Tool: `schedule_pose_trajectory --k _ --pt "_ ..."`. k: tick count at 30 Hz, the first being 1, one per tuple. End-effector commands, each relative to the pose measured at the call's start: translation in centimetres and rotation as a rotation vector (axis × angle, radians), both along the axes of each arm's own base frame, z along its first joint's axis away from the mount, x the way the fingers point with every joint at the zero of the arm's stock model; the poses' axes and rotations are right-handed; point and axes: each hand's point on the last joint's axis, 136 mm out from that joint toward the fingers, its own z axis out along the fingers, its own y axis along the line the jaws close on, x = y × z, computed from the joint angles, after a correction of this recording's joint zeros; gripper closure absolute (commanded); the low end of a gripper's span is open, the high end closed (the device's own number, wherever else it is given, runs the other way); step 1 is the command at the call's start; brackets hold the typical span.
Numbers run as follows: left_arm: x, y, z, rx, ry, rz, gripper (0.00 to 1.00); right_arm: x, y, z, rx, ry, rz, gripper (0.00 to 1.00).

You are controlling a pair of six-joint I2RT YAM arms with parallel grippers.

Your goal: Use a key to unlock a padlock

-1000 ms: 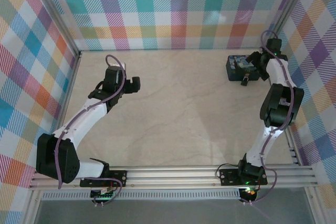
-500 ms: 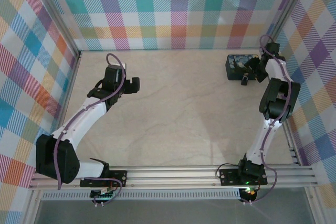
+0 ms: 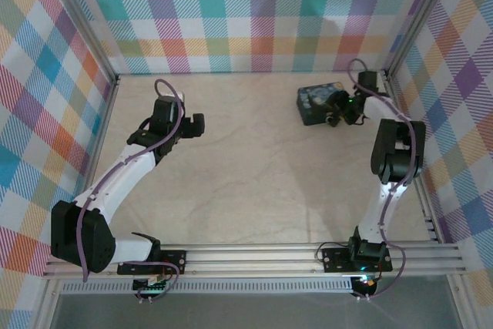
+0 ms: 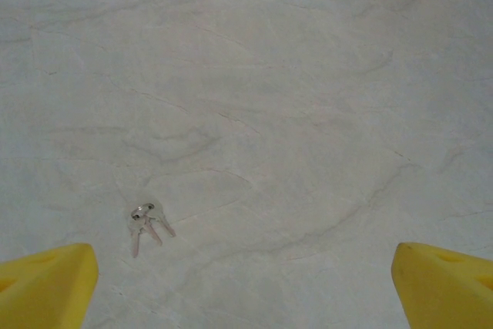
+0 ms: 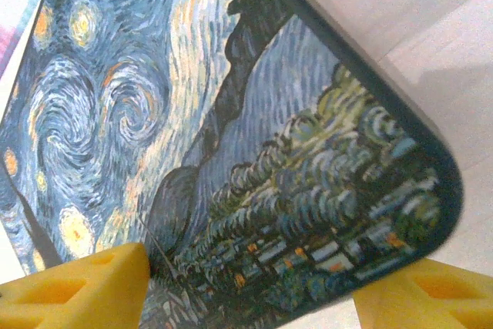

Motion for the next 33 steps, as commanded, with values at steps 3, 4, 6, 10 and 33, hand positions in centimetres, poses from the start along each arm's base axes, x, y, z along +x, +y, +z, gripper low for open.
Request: schedule_pose_trajectory --k 3,4,6,10,33 --pt "-0.7 0.4 0.9 -0.03 0.005 0.061 0.02 -6.4 9.5 -1.9 0.106 0.127 0.077 0.31" --pt "-0.8 0.2 0.6 -0.05 0.018 0.068 0.02 -7.3 11.2 -2.0 0.115 0.137 0.08 0.31" --pt "-0.9 -0.8 -0.1 -0.098 0.046 0.06 0.04 -8.5 13.7 -2.2 0.143 0.152 0.075 0.3" --pt "-1.7 -5.1 -2.6 -0.2 0.142 0.019 0.04 -9.7 17.4 -0.5 0.18 0.135 0.123 0.26" --pt "5.7 -19.5 -9.3 -0.45 0.29 -0.119 0.05 -4.7 18.5 3.2 0.065 -0.184 0.685 0.14"
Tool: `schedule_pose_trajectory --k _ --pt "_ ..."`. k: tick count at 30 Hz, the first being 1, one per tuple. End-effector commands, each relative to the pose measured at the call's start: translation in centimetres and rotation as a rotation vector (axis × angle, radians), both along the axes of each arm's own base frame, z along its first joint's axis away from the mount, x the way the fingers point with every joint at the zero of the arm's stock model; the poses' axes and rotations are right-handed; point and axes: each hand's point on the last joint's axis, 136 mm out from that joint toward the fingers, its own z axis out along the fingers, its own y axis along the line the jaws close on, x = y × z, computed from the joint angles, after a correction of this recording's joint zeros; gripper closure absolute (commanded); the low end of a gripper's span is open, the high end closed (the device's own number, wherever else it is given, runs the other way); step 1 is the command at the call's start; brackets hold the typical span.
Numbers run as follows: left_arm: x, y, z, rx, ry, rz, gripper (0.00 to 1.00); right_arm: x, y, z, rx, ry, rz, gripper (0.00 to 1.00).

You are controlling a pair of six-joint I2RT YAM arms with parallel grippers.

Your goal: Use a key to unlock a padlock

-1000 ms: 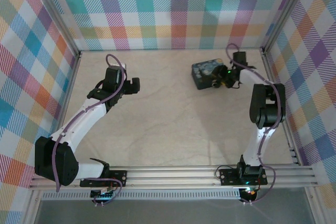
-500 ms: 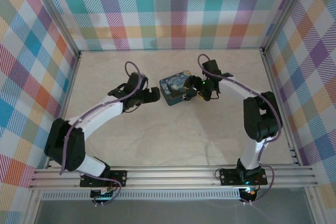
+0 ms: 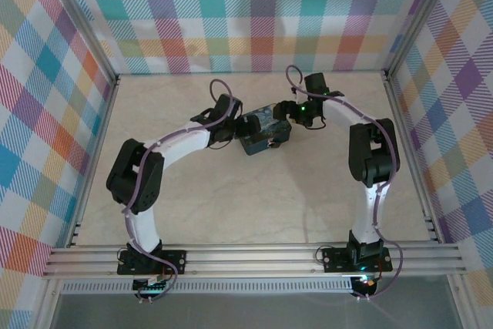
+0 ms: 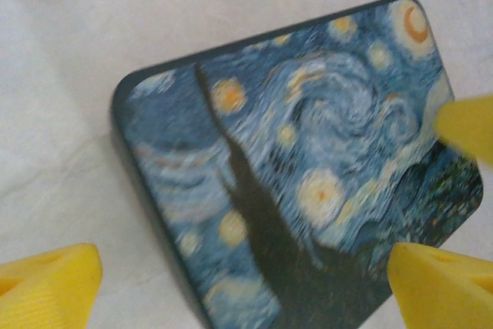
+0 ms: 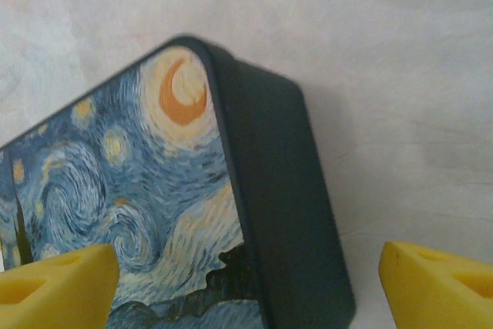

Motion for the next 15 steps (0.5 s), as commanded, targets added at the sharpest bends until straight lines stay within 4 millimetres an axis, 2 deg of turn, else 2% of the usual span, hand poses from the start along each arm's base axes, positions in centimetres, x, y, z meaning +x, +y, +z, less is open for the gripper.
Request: schedule_pose_trajectory --k 1,9,12,15 --pt "1.7 -1.0 0.2 -0.044 -0.017 0.011 0.05 -0.9 1.9 2.5 0.118 -0.044 0.056 0.15" --pt "3.9 -1.5 0.9 -0.074 -0.041 0.022 0.05 -5.3 2.5 3.1 0.244 0.043 -0.014 0.2" --pt "4.0 -1.1 1.4 -0.051 -0.047 0.031 0.05 -6.1 2.5 2.8 0.236 0.06 -0.017 0.2" --pt "3.4 0.6 2.1 0.002 -0.058 0.066 0.05 -6.0 1.3 2.3 0.151 0.047 -0.037 0.17"
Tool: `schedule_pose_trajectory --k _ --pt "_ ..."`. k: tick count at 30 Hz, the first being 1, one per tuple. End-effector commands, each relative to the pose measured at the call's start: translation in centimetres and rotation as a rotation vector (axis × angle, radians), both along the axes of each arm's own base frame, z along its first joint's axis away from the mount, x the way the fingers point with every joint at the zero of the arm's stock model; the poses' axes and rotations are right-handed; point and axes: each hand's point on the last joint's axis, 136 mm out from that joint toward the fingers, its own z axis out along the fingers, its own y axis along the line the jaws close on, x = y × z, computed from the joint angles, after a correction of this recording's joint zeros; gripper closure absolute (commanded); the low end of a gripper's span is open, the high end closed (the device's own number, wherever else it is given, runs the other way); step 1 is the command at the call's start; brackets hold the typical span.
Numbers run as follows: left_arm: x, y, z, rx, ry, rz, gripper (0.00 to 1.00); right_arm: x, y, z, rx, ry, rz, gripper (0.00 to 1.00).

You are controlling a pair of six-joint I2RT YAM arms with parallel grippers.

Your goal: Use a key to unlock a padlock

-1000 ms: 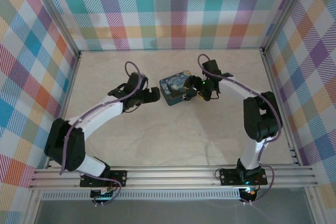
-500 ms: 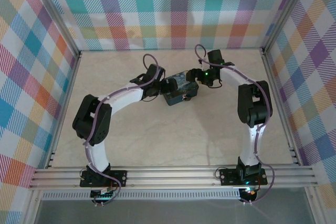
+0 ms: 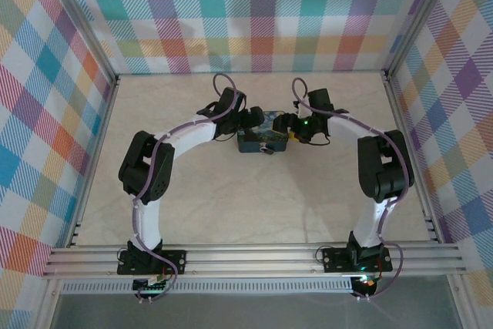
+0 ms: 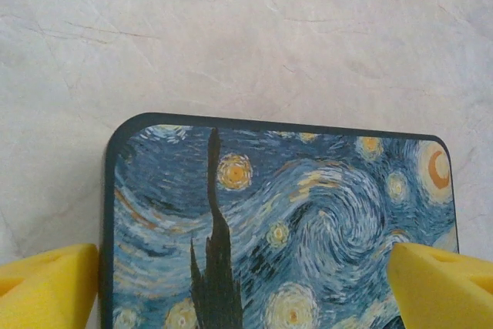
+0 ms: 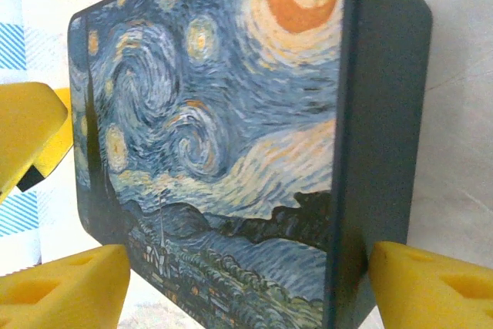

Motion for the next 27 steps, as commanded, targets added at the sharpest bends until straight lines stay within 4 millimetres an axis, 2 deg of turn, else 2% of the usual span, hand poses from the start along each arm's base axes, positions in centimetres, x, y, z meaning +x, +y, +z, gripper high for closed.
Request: schedule_pose_trajectory --k 1,4,7,10,12,15,17,21,23,27 --pt "-0.2 2.0 2.6 0.056 -0.041 0.046 0.05 0.3 -0.4 1.7 -0.032 -0.047 0.0 0.17" --pt "-1.6 5.9 3.5 0.185 -0.027 0.115 0.04 0.8 -1.4 3.6 -0.092 -0.096 0.0 0.14" --pt "-2.8 10.5 4.9 0.277 -0.01 0.205 0.04 1.0 -2.5 5.5 -0.162 -0.142 -0.008 0.13" --pt "-4.2 16.4 4.9 0.358 0.05 0.322 0.04 0.9 -3.1 6.7 -0.191 -0.162 -0.014 0.14" --pt "-5.1 20.4 4.3 0.404 0.101 0.387 0.09 0.5 -2.8 7.0 -0.171 -0.152 -0.012 0.17" --pt "-5.6 24.6 2.8 0.436 0.151 0.413 0.23 -0.1 -2.1 7.0 -0.123 -0.135 -0.014 0.2" --pt "-5.5 25.7 1.4 0.411 0.187 0.404 0.3 -0.4 -1.7 6.9 -0.106 -0.13 -0.015 0.21" --pt "-4.9 26.6 -2.1 0.376 0.275 0.381 0.39 -0.9 -1.1 6.7 -0.098 -0.114 -0.007 0.21" --pt "-4.4 26.8 -3.3 0.377 0.294 0.374 0.41 -1.2 -0.8 6.7 -0.096 -0.111 0.001 0.21" --pt "-3.2 27.1 -4.6 0.404 0.33 0.358 0.45 -1.9 -0.6 6.7 -0.097 -0.108 0.009 0.21"
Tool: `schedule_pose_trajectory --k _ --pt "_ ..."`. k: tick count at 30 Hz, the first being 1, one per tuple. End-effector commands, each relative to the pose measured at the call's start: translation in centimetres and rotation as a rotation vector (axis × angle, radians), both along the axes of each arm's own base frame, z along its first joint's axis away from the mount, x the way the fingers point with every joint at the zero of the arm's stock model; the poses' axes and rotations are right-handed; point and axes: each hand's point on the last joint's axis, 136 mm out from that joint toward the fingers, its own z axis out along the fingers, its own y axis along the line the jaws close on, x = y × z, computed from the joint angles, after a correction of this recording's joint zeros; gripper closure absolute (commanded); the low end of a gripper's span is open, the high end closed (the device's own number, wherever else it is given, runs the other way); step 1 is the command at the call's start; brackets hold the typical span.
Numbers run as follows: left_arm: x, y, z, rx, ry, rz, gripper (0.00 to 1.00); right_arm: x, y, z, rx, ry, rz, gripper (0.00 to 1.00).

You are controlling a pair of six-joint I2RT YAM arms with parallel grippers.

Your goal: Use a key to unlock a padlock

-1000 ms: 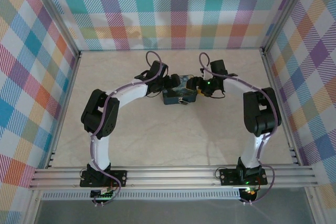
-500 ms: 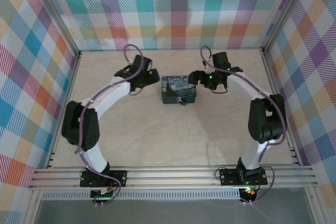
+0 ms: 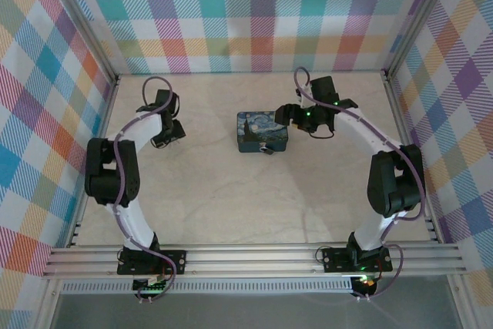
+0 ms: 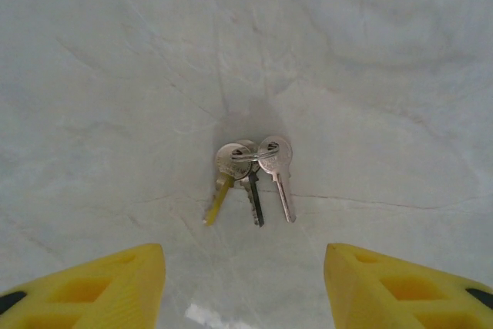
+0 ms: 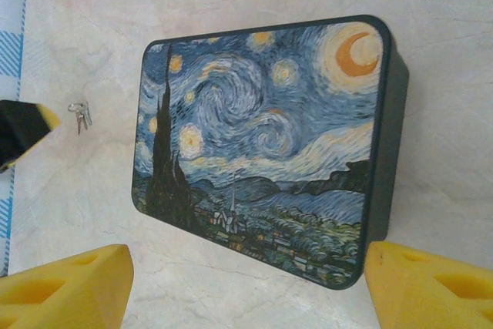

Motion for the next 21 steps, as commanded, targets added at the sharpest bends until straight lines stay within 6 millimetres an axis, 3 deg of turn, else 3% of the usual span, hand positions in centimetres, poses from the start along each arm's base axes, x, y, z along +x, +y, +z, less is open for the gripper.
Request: schedule_pose_trajectory --k 1,7,13,17,21 --pt "1.3 0.0 0.2 0.003 0.014 -0.037 0.46 -1.3 0.3 0.3 0.017 0.016 0.011 0.21" --pt "1.1 0.1 -2.5 -0.014 0.092 -0.044 0.55 -1.8 0.3 0.2 0.021 0.02 0.007 0.21" --pt "0.5 0.6 -4.2 -0.003 0.128 -0.039 0.56 -1.8 0.5 0.5 0.039 0.019 0.005 0.22" --pt "0.4 0.6 -3.8 -0.007 0.114 -0.052 0.57 -1.9 0.6 0.4 0.04 0.025 0.001 0.22" --pt "0.6 0.7 -2.1 0.004 0.082 -0.058 0.6 -1.8 0.9 0.3 0.046 0.03 0.002 0.22"
